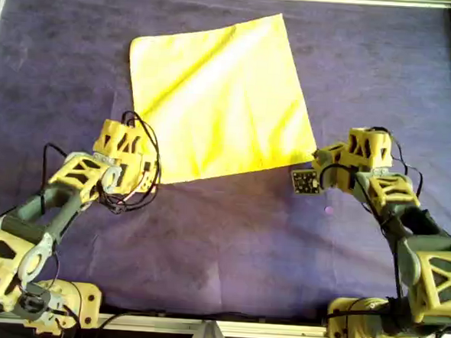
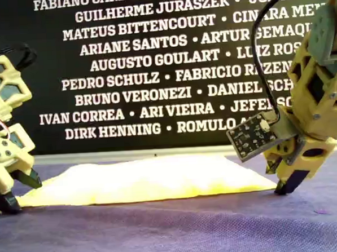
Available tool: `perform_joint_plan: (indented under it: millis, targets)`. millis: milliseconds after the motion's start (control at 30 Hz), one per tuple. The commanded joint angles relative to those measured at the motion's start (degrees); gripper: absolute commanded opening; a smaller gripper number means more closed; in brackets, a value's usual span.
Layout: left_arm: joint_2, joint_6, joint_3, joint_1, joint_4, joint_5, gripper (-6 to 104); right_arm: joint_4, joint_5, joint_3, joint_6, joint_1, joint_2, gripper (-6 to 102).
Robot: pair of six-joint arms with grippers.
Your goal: Fold a cloth
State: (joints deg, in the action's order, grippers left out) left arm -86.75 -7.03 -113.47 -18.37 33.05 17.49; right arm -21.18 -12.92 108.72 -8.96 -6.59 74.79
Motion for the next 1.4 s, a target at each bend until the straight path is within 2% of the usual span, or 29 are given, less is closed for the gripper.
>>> perform_joint_plan:
  millis: [0, 300, 833, 1167, 1267, 1367]
  targets:
    - [-0.5, 0.3, 3.3, 2.1, -1.3, -0.4, 83, 1.5, -0.4, -6.0, 0.35, -0.5, -0.4, 60]
    - [-0.5, 0.3, 4.6, 2.2, -1.3, -0.4, 83, 1.5, 0.5, -8.0, 0.35, -6.8, -2.1, 60]
    - [-0.5, 0.3, 8.1, 2.2, -1.2, -0.4, 82, 2.7, 0.6, -8.3, 0.09, -6.4, -2.2, 60]
    - [-0.5, 0.3, 7.6, 2.2, -1.2, -0.4, 82, 1.5, 0.6, -16.5, 0.35, -6.8, -8.2, 59]
    - [-0.5, 0.3, 7.6, 2.1, -1.2, -0.4, 82, 1.5, 0.6, -16.3, 0.35, -6.7, -8.2, 53]
    - [-0.5, 0.3, 7.6, 1.5, -1.1, -0.4, 81, 1.5, 0.5, -16.3, 0.35, -6.4, -8.2, 41]
